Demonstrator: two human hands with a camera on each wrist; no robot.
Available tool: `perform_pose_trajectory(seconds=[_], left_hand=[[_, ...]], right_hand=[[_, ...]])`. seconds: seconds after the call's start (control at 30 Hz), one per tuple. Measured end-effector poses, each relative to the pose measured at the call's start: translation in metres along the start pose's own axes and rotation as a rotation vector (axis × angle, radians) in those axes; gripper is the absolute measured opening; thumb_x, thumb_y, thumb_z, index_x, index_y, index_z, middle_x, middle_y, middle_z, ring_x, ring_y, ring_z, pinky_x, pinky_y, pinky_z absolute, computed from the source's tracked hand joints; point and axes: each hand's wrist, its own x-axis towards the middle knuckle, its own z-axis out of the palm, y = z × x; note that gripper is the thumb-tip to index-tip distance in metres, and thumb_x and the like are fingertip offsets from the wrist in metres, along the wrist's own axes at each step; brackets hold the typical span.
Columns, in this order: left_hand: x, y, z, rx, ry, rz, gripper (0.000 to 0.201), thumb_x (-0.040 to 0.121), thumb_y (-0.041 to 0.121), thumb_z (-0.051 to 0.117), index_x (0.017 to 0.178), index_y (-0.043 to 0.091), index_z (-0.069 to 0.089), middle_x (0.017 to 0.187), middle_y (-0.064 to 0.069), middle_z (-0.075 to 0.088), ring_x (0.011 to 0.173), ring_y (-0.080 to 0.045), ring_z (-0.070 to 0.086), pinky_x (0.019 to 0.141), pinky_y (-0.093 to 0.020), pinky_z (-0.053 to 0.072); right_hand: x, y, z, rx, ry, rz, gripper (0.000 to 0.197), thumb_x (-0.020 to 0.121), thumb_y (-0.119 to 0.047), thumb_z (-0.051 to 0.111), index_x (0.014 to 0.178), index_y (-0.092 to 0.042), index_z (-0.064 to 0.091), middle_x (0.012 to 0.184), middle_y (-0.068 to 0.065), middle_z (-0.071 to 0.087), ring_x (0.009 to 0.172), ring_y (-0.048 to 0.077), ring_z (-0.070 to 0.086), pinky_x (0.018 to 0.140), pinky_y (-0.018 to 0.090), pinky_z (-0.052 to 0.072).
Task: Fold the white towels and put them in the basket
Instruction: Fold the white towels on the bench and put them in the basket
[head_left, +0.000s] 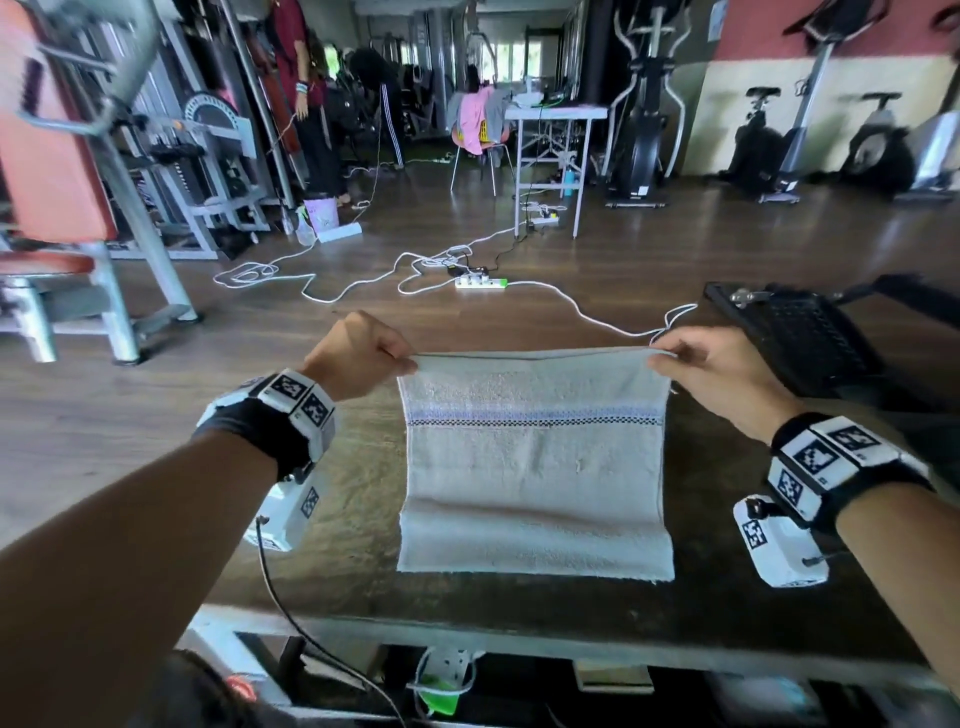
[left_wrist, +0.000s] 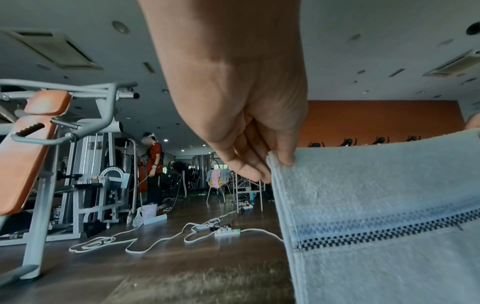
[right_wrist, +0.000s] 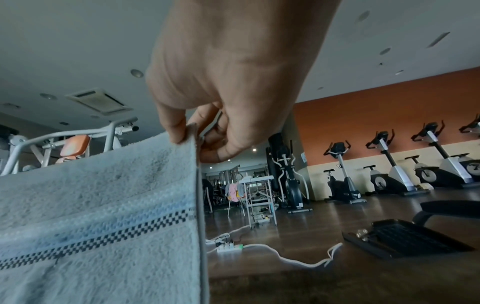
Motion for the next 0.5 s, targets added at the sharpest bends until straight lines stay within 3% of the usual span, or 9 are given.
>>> perform_pose_trajectory(seconds=[0.1,0.13,0.2,0.27,0.37,0.5], left_hand=[[-0.014,0.018,-0.025,-0.008,0.049,0.048,0.006,0.075,0.014,0.082,0.077,0.011,0.078,0.071,-0.006,0.073,0.048,0.003,0.049,0.048,-0.006,0.040],[-0.019,0.023,-0.033,-0.012,0.065,0.064,0.005,0.075,0.015,0.082,0.077,0.013,0.078,0.073,-0.004,0.073,0.049,0.004,0.051,0.049,-0.005,0.041],[-0.027,0.031,-0.047,-0.019,0.094,0.091,0.005,0.075,0.017,0.083,0.077,0.018,0.078,0.072,0.003,0.073,0.050,0.008,0.053,0.051,-0.002,0.040],[-0.035,0.037,-0.060,-0.043,0.124,0.110,0.012,0.075,0.019,0.083,0.071,0.027,0.074,0.066,0.013,0.069,0.050,0.010,0.053,0.052,-0.002,0.040],[-0.044,0.041,-0.076,-0.069,0.150,0.141,0.011,0.075,0.021,0.083,0.070,0.028,0.075,0.064,0.018,0.069,0.055,0.011,0.056,0.059,-0.005,0.044],[-0.052,0.050,-0.092,-0.064,0.128,0.159,0.006,0.077,0.016,0.082,0.080,0.014,0.077,0.076,0.001,0.073,0.057,0.003,0.056,0.058,-0.011,0.049]], right_hand=[[-0.008,-0.023,-0.019,0.015,0.041,-0.003,0.007,0.086,-0.005,0.074,0.090,-0.011,0.076,0.092,0.009,0.075,0.089,0.035,0.070,0.086,0.046,0.054],[-0.011,-0.031,-0.025,0.031,0.058,0.000,0.007,0.086,-0.007,0.074,0.092,-0.011,0.076,0.093,0.008,0.076,0.091,0.034,0.070,0.089,0.048,0.055],[-0.016,-0.044,-0.036,0.063,0.070,-0.022,0.009,0.087,-0.007,0.074,0.093,-0.014,0.076,0.093,-0.001,0.076,0.088,0.017,0.071,0.090,0.034,0.056],[-0.021,-0.057,-0.045,0.101,0.067,-0.051,0.010,0.087,-0.007,0.075,0.094,-0.015,0.074,0.089,-0.003,0.074,0.080,0.005,0.067,0.084,0.021,0.052],[-0.026,-0.071,-0.054,0.128,0.069,-0.093,0.010,0.087,-0.008,0.075,0.095,-0.012,0.073,0.085,0.001,0.073,0.074,0.005,0.064,0.077,0.019,0.052],[-0.026,-0.081,-0.063,0.109,0.076,-0.135,0.010,0.085,-0.009,0.076,0.094,-0.014,0.074,0.085,0.002,0.074,0.074,0.008,0.066,0.077,0.020,0.055]])
